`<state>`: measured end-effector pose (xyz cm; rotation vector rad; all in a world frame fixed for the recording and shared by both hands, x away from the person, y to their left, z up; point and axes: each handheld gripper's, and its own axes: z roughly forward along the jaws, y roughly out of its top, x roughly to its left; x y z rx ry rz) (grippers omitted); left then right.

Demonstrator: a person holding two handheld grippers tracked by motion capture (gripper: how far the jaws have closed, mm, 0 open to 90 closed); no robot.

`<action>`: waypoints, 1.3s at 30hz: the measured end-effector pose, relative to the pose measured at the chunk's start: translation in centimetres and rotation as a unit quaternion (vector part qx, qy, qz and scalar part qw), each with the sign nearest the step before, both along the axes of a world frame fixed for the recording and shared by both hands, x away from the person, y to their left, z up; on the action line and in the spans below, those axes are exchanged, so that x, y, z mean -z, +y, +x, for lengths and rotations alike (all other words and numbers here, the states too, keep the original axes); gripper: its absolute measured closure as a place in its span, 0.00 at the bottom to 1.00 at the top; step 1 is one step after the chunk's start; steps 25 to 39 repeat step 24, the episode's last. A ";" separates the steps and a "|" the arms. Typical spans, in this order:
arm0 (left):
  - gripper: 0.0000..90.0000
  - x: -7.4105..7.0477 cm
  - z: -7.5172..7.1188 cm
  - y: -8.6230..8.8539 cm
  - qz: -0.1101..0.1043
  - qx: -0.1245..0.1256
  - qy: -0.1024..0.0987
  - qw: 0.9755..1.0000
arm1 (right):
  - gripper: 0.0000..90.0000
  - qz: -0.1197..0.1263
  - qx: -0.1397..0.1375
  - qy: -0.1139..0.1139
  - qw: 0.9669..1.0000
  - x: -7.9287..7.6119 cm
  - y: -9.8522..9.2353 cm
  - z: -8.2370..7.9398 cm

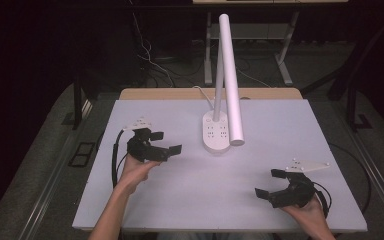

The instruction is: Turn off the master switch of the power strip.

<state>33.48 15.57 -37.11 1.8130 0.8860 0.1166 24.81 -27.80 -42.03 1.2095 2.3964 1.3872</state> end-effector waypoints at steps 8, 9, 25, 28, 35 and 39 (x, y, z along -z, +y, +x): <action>0.00 1.1 -3.1 0.1 0.014 0.001 -0.013 1.000 | 0.00 -0.002 -0.002 -0.001 1.000 0.0 0.1 0.0; 0.00 1.3 -3.5 0.2 0.014 0.001 -0.013 1.000 | 0.00 -0.002 -0.001 0.000 1.000 0.0 0.1 -0.1; 0.00 4.0 -7.1 1.9 0.007 0.004 -0.008 1.000 | 0.00 -0.001 -0.002 -0.001 1.000 0.1 0.2 -0.3; 0.00 4.0 -7.1 1.9 0.007 0.004 -0.008 1.000 | 0.00 -0.001 -0.002 -0.001 1.000 0.1 0.2 -0.3; 0.00 4.0 -7.1 1.9 0.007 0.004 -0.008 1.000 | 0.00 -0.001 -0.002 -0.001 1.000 0.1 0.2 -0.3; 0.00 4.0 -7.1 1.9 0.007 0.004 -0.008 1.000 | 0.00 -0.001 -0.002 -0.001 1.000 0.1 0.2 -0.3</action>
